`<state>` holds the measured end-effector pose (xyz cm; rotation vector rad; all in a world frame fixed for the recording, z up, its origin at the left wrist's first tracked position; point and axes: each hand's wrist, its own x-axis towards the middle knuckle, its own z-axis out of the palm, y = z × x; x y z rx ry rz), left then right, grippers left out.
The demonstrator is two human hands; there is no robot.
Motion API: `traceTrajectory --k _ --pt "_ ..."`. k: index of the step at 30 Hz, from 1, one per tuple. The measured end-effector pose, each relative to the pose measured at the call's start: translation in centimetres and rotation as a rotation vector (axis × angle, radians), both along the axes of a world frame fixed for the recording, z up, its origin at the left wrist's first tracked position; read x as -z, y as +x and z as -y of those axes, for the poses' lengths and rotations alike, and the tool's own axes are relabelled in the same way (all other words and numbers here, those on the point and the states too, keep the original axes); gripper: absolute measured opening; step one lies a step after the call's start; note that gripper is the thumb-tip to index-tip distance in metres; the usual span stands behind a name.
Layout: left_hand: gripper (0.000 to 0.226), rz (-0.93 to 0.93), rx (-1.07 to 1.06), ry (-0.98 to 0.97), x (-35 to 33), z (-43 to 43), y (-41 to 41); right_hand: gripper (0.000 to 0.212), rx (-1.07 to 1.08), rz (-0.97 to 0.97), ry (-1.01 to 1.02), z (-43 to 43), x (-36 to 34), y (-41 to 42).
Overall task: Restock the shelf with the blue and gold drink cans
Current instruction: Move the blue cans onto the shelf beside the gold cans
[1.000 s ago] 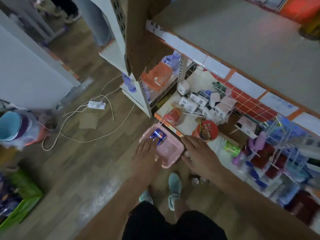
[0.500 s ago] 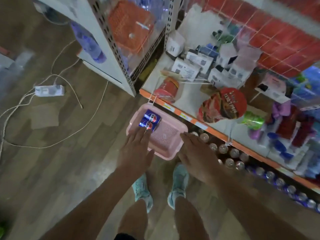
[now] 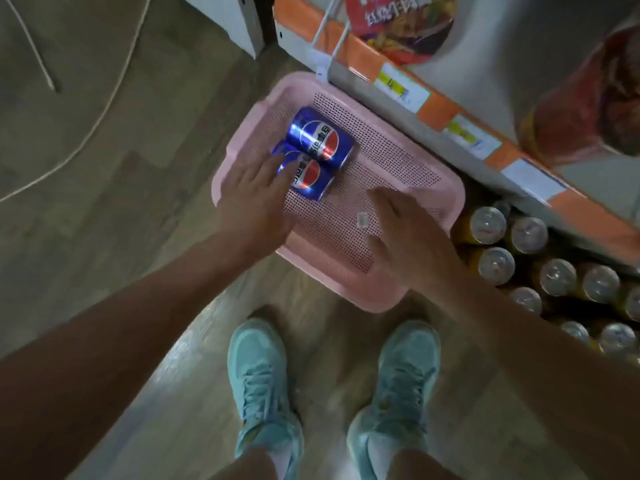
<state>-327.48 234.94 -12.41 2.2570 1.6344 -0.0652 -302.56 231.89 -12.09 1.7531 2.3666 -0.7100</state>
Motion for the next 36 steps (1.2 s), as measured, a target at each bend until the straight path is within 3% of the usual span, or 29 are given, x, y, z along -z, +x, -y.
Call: traceTrajectory --k 10,16,18,23,28,32,36 --pt "0.094 -0.045 0.089 0.124 8.0 -3.8 0.4 0.076 -0.124 -0.054 0.286 -7.2 7.2 -2.5" --pt "0.071 -0.076 0.054 0.267 9.3 -3.9 0.8 0.089 -0.126 0.09 0.379 -8.9 8.8 -4.1" --pt "0.067 -0.103 0.029 0.25 9.2 -4.0 0.9 0.092 -0.126 0.117 0.376 -9.2 9.0 -4.2" --pt "0.053 -0.068 -0.032 0.095 7.9 -3.6 0.2 0.077 -0.076 0.104 0.377 -10.0 9.5 -4.5" --pt "0.058 0.117 -0.239 -0.027 7.1 -2.7 -0.1 0.082 0.033 -0.055 0.266 -8.2 10.0 -4.3" --pt "0.063 0.286 -0.296 -0.042 6.7 -2.7 0.0 0.074 0.024 -0.209 0.234 -6.7 8.8 -2.5" --pt "0.065 0.401 -0.35 -0.074 6.1 -2.8 0.0 0.068 0.042 -0.218 0.254 -6.8 6.1 -1.8"
